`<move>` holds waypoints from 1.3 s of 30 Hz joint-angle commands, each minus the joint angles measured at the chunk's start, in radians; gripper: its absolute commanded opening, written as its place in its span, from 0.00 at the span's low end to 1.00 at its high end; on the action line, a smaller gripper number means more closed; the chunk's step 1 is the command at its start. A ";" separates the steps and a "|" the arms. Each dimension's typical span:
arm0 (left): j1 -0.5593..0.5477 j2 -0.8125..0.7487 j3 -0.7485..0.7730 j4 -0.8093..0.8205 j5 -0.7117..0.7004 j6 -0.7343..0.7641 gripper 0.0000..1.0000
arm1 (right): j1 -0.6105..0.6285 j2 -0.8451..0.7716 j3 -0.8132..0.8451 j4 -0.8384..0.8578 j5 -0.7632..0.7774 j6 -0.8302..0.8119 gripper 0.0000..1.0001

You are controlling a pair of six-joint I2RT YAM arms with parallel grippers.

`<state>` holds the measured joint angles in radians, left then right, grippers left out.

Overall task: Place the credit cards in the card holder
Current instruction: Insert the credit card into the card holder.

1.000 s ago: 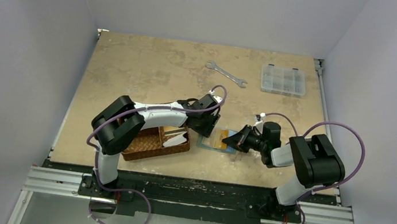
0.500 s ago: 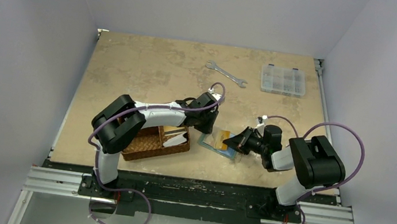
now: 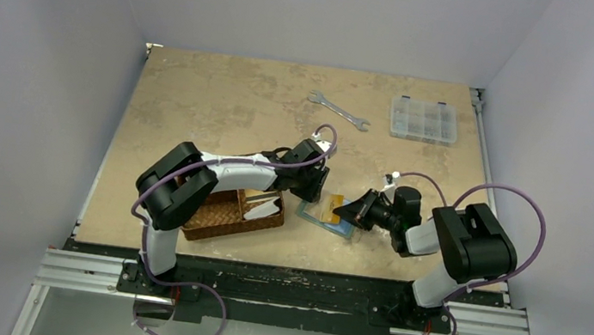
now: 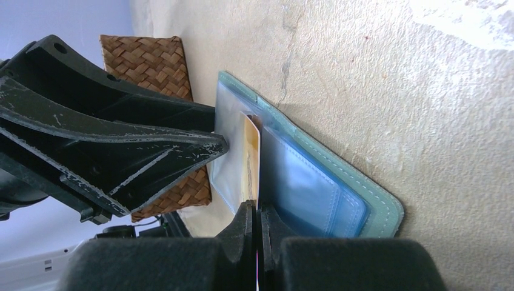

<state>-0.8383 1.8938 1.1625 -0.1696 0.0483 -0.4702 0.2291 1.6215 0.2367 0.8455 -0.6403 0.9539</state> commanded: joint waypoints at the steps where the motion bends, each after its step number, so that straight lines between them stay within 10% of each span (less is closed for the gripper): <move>1: -0.030 -0.004 -0.046 -0.056 0.095 0.004 0.31 | 0.004 0.007 -0.012 0.037 0.100 0.017 0.00; 19: -0.033 -0.001 -0.088 0.028 0.179 -0.039 0.28 | 0.125 0.094 -0.179 0.505 0.288 0.354 0.00; 39: -0.031 -0.002 -0.090 -0.013 0.131 -0.007 0.26 | 0.103 -0.042 -0.105 0.202 0.320 0.157 0.00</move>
<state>-0.8379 1.8786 1.1061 -0.0872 0.1074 -0.4778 0.3504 1.5810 0.0898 1.0557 -0.4103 1.1568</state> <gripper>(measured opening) 0.273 0.035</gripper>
